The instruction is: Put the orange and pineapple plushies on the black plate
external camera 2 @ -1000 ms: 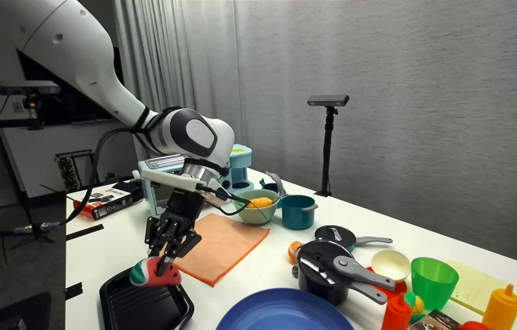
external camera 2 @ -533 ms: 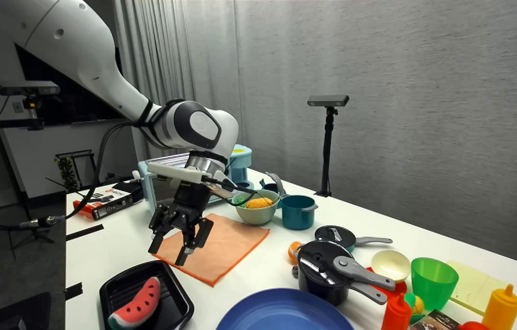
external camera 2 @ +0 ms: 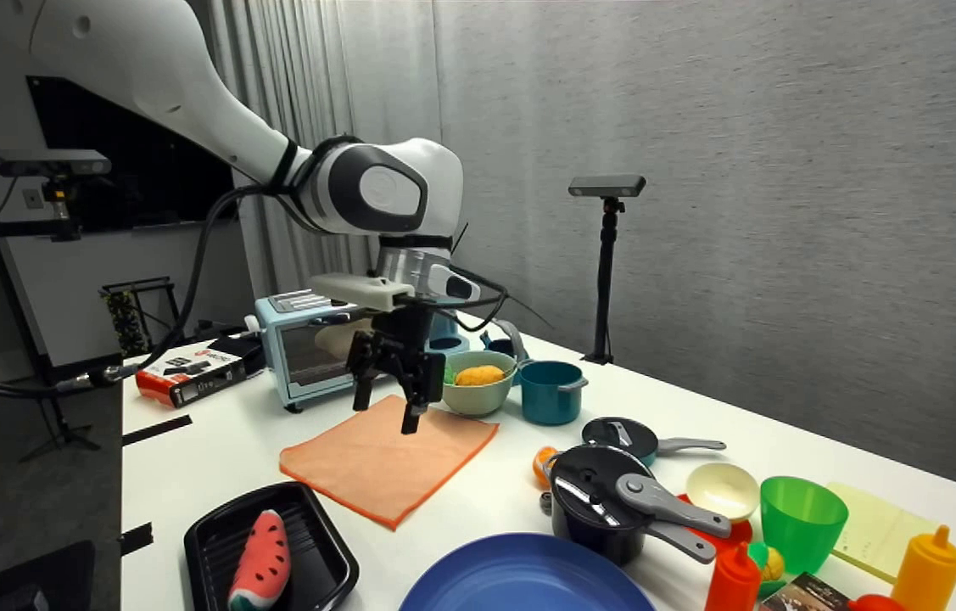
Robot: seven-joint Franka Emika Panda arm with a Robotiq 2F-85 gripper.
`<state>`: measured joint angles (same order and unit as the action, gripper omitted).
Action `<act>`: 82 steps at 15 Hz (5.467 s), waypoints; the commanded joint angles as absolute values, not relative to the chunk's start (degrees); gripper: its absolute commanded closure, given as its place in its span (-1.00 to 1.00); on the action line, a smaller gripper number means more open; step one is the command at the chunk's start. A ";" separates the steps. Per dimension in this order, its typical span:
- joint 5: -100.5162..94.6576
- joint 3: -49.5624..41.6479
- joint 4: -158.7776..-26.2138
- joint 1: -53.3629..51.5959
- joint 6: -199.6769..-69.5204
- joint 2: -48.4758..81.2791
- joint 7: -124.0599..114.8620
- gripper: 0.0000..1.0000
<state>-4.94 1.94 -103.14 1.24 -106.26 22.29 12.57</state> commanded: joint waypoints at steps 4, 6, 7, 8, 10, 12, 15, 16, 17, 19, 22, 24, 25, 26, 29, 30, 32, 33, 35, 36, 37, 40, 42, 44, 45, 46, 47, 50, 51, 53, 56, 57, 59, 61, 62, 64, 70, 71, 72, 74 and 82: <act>-2.71 1.37 -102.25 1.17 -114.92 20.14 9.35 -1.00; -2.48 1.13 -102.26 1.22 -116.67 19.01 8.21 -1.00; -2.46 1.12 -102.28 1.21 -116.83 18.77 7.97 -1.00; -2.46 1.11 -102.29 1.21 -116.88 18.73 7.86 -1.00; -2.46 1.11 -102.38 1.20 -116.92 18.74 7.80 -1.00; -2.46 1.11 -102.39 1.21 -116.92 18.74 7.80 -1.00; -2.46 1.11 -102.39 1.21 -116.92 18.74 7.79 -1.00; -2.46 1.11 -102.40 1.21 -116.92 18.74 7.79 -1.00; -2.46 1.11 -102.40 1.21 -116.92 18.74 7.79 -1.00; -2.55 1.40 -100.93 0.98 -120.17 20.36 8.29 -1.00; 0.55 3.11 -94.52 0.78 -122.38 26.74 9.23 -1.00; 1.86 4.27 -89.52 0.38 -121.91 31.47 9.02 -1.00; 2.36 4.71 -87.15 0.10 -121.49 33.53 8.68 -1.00; 2.27 4.96 -84.96 -0.29 -121.48 35.40 8.54 -1.00; 1.37 5.47 -77.70 -1.58 -121.48 40.83 8.46 -1.00; 1.24 5.54 -75.68 -1.99 -121.68 42.19 8.17 -1.00; 0.90 5.40 -71.61 -3.05 -122.34 45.11 7.30 -1.00; 1.10 5.42 -69.11 -3.46 -121.12 47.04 6.79 -1.00; 0.49 4.57 -65.28 -4.72 -121.10 50.34 4.45 -1.00; 0.49 4.31 -63.45 -5.06 -120.92 51.89 3.38 -1.00; 0.53 4.00 -61.67 -5.38 -120.54 53.42 2.03 -1.00; 0.62 3.45 -56.49 -6.02 -120.55 57.69 -1.00 -1.00; 1.00 3.52 -53.79 -5.83 -120.22 59.21 -1.89 -1.00; 0.95 3.56 -50.85 -5.85 -119.98 60.85 -2.32 -1.00; 0.74 3.59 -49.72 -5.89 -119.92 61.46 -1.95 -0.50; 0.59 3.70 -49.01 -5.77 -119.57 61.69 -1.09 -0.45; 0.55 3.75 -48.08 -5.77 -119.08 62.19 -0.79 -0.31; 0.61 3.95 -46.09 -5.62 -115.56 63.26 0.11 0.20; 0.55 3.92 -45.16 -5.79 -113.84 63.80 0.11 0.33; 0.53 4.05 -43.47 -5.73 -111.18 64.17 0.92 0.63; 1.44 4.74 -40.47 -5.02 -109.16 63.81 2.09 1.00; 1.55 4.90 -39.79 -4.92 -108.65 63.38 2.60 1.00; 1.33 5.73 -38.90 -4.50 -107.61 62.26 3.98 0.95; 1.60 6.45 -37.90 -4.18 -105.86 61.54 6.10 0.96; 1.79 7.04 -37.77 -3.82 -104.16 60.85 8.00 0.96; 1.66 8.16 -38.15 -3.16 -99.76 59.17 13.18 0.96; 0.51 8.88 -40.26 -1.07 -89.72 54.34 30.75 0.96; 0.57 8.90 -40.71 -0.59 -87.87 53.66 33.71 0.96; 0.77 8.92 -41.19 -0.27 -86.00 53.29 35.89 0.96; 0.83 8.92 -42.46 -0.37 -83.33 52.79 38.99 0.96; -0.79 8.06 -44.77 -2.89 -82.16 54.12 40.47 0.83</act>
<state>-0.79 8.06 -44.80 -2.90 -82.16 54.11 40.47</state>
